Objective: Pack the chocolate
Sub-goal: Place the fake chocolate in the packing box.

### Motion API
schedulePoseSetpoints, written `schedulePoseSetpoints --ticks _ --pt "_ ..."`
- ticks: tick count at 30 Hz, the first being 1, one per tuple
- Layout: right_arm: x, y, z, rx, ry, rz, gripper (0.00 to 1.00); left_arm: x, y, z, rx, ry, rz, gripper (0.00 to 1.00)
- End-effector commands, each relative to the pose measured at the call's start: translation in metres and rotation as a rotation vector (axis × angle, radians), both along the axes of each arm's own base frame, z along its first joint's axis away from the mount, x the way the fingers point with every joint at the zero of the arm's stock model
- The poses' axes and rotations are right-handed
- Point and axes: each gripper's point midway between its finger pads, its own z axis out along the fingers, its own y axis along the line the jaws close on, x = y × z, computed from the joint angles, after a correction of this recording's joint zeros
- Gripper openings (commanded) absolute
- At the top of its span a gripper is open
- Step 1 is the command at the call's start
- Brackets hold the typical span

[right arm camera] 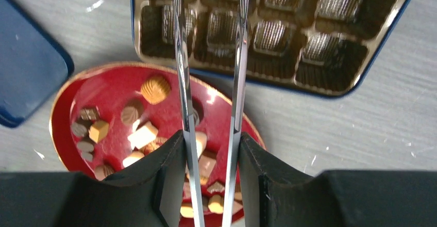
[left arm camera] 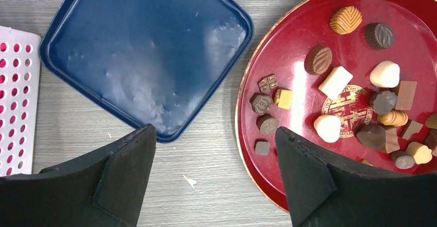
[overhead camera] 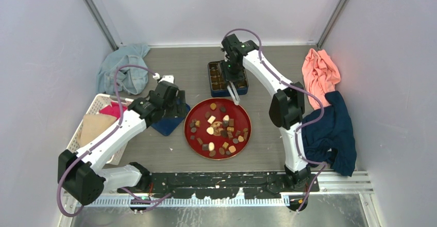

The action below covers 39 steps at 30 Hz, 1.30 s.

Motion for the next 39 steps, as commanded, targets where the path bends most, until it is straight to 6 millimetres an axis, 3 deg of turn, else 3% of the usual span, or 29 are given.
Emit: schedulePoseSetpoints --ticks 1,15,26,39 --pt "0.031 0.018 0.029 0.078 -0.104 -0.011 0.25 0.008 0.006 0.01 0.006 -0.041 0.024 0.86" --pt "0.072 0.045 0.005 0.135 -0.124 -0.017 0.28 0.011 0.011 0.01 0.021 -0.032 0.042 0.86" --pt "0.083 0.055 -0.012 0.151 -0.116 -0.029 0.32 0.009 0.018 0.01 0.029 -0.029 0.057 0.87" --pt "0.081 0.057 -0.013 0.159 -0.105 -0.024 0.47 0.01 0.02 0.007 0.031 -0.02 0.061 0.86"
